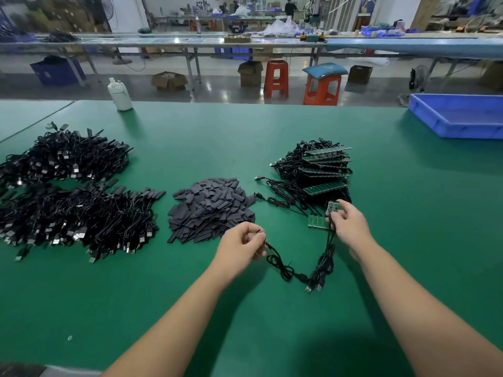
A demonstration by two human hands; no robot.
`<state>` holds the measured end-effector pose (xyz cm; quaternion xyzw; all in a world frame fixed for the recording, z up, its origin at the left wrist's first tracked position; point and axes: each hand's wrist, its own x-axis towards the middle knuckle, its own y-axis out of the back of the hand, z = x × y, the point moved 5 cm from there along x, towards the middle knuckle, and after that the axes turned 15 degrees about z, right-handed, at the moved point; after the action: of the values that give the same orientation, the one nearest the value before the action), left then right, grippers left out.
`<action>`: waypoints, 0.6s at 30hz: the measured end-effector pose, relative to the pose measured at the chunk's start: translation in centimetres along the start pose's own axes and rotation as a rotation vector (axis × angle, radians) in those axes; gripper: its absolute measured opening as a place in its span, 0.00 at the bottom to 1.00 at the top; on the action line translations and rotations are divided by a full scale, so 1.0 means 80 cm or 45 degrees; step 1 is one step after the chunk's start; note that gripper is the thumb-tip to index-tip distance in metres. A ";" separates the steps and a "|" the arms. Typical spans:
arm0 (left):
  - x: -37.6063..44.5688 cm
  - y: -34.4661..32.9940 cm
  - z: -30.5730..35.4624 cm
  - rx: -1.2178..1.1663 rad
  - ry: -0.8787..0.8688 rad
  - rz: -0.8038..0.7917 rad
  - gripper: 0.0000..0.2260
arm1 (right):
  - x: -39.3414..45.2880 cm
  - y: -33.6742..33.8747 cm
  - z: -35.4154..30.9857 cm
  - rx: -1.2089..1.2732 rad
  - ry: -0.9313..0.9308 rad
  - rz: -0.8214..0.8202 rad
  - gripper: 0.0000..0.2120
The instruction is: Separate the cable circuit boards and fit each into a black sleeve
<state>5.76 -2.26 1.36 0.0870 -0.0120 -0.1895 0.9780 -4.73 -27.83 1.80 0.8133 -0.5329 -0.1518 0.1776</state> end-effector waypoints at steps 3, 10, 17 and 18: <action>0.006 0.009 -0.010 0.117 -0.039 0.092 0.05 | -0.003 -0.009 0.007 -0.166 -0.003 -0.116 0.34; 0.003 0.002 -0.020 -0.137 0.206 -0.052 0.08 | -0.089 -0.072 -0.019 -0.092 0.300 -0.554 0.14; 0.017 0.024 -0.038 0.067 0.182 0.084 0.07 | -0.161 -0.127 0.004 0.306 -0.141 -0.794 0.05; 0.018 0.028 -0.043 0.063 0.212 0.054 0.06 | -0.165 -0.130 0.007 0.334 -0.193 -0.781 0.06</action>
<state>8.14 -0.17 -1.67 0.1262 0.0629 -0.1604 0.9769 -1.65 -11.89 -2.61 0.9380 -0.2902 -0.1884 -0.0226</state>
